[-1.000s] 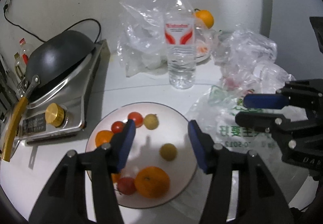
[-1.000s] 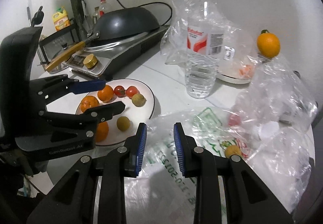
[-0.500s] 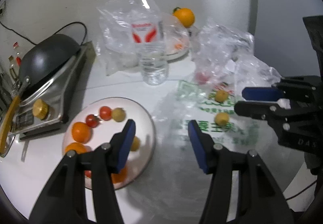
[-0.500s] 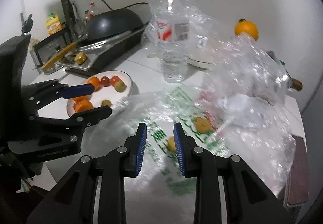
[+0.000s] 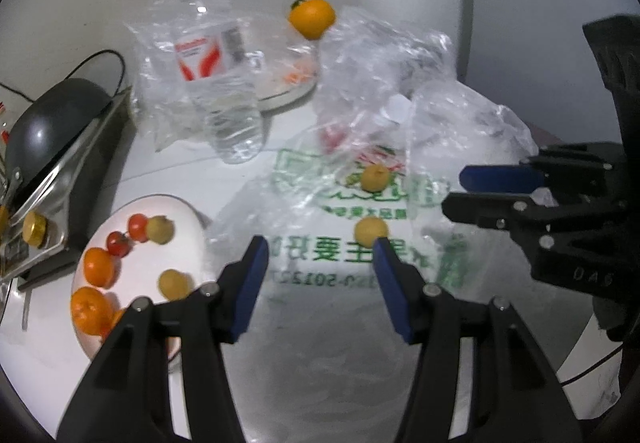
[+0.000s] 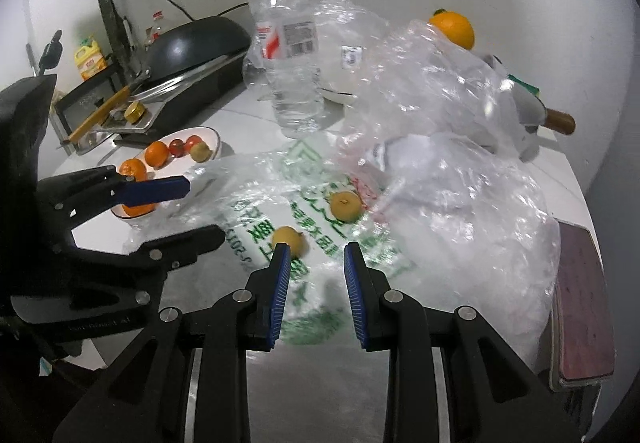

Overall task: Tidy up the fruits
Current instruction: 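Move both open tools back to the fruit on the plastic bag, then grasp a small yellow fruit with the right tool while the left tool grasps another yellow fruit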

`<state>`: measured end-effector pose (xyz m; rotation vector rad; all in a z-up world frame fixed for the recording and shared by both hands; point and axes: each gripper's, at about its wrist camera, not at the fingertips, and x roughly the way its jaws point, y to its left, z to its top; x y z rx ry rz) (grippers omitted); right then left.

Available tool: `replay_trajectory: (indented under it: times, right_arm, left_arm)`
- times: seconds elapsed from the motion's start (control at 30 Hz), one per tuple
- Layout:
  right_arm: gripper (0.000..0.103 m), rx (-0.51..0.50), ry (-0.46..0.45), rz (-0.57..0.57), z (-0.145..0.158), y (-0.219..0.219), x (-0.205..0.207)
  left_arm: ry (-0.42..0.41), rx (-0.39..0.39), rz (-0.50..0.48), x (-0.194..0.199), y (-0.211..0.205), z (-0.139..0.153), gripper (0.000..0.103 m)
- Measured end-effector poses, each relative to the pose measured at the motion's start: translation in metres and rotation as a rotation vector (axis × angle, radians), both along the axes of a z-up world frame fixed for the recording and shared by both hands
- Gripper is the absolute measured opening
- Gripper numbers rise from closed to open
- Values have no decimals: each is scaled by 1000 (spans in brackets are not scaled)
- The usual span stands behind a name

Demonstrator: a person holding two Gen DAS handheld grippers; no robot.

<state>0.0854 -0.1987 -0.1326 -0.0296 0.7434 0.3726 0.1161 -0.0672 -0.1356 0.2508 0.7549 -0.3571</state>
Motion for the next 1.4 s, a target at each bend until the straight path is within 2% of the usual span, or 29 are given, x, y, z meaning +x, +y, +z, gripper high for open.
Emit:
replay_trajectory:
  times: [0.23, 0.43, 0.73, 0.8, 0.9, 0.97, 1.07, 1.17, 1.33, 1.4]
  right_arm:
    - [29, 30, 5, -13, -3, -17, 5]
    - [29, 56, 18, 0, -6, -20, 15]
    - [29, 67, 23, 25, -6, -15, 32]
    - [29, 65, 29, 29, -8, -13, 40]
    - [29, 67, 33, 35, -9, -9, 50]
    - [29, 62, 32, 39, -8, -6, 55]
    - [29, 19, 26, 30, -9, 2, 63]
    - [29, 12, 51, 28, -16, 5, 72]
    - [30, -17, 70, 29, -23, 11, 79]
    - [36, -21, 84, 31, -27, 11, 82]
  left_arm:
    - [18, 27, -39, 9, -27, -8, 56]
    - [46, 45, -35, 22, -44, -20, 56]
    - [77, 60, -45, 36, -50, -36, 55]
    - [91, 64, -50, 38, -50, -41, 45]
    - [100, 60, -59, 39, -51, -45, 42]
    - [92, 55, -68, 39, -53, -44, 36]
    - [87, 51, -75, 37, -54, -45, 30]
    - [82, 52, -91, 35, -55, -46, 27]
    - [84, 38, -108, 30, -54, -45, 27]
    - [88, 35, -111, 29, -53, -45, 27]
